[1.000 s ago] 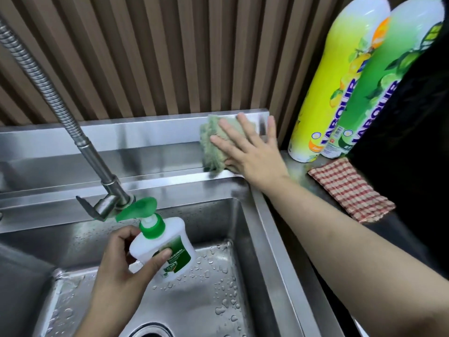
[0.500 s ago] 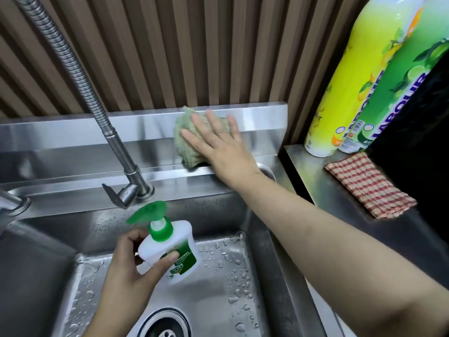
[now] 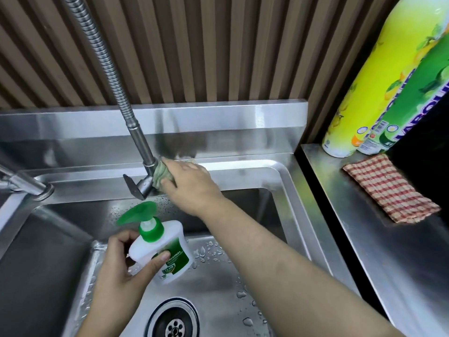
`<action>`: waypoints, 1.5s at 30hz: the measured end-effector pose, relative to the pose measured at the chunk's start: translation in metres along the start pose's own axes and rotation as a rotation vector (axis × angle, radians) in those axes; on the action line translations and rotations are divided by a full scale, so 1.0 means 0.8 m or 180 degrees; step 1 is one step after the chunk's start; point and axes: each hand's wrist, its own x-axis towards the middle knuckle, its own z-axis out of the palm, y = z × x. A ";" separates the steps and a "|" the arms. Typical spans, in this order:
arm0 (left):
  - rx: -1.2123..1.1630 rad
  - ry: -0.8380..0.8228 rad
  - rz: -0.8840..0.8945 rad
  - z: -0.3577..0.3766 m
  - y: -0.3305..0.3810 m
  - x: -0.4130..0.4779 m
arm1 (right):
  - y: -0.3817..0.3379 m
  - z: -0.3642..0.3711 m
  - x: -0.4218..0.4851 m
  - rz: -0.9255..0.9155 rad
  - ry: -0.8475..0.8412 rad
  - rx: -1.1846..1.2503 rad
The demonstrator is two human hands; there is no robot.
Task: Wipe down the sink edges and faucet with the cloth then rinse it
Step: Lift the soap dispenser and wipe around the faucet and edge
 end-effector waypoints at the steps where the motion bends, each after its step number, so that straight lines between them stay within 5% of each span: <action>1: 0.0022 0.0010 -0.0008 0.000 0.000 0.000 | 0.003 0.002 0.004 -0.0011 0.0004 -0.0145; 5: 0.0060 -0.0023 -0.0022 0.002 0.010 -0.003 | 0.028 -0.008 -0.001 -0.0021 0.0082 -0.0418; 12: -0.0068 -0.0134 -0.0036 0.001 0.023 -0.007 | 0.130 -0.099 -0.086 0.1725 0.1064 -0.1689; 15: -0.0060 -0.0138 -0.0003 -0.003 0.026 -0.013 | 0.122 -0.092 -0.083 0.2019 0.1138 -0.1629; 23: 0.0277 0.0100 0.0047 -0.022 0.029 -0.023 | -0.011 0.023 -0.017 0.0514 0.0500 -0.0356; 27: 0.0278 0.0156 0.0024 -0.018 0.034 -0.023 | 0.010 0.000 -0.029 0.0082 0.0108 -0.0482; 29: 0.0157 0.0167 0.0024 -0.011 0.039 -0.021 | 0.044 -0.026 -0.047 0.0166 0.0114 -0.0678; 35: 0.0010 0.0093 0.0014 -0.004 0.051 -0.019 | 0.086 -0.050 -0.084 0.1732 0.0564 -0.0914; 40: 0.0115 0.0187 0.0071 -0.009 0.046 -0.016 | 0.000 0.001 -0.042 0.0439 -0.0190 -0.0630; 45: 0.0211 0.0154 0.0059 -0.002 0.054 -0.011 | 0.021 -0.022 -0.051 0.0172 -0.0431 -0.0609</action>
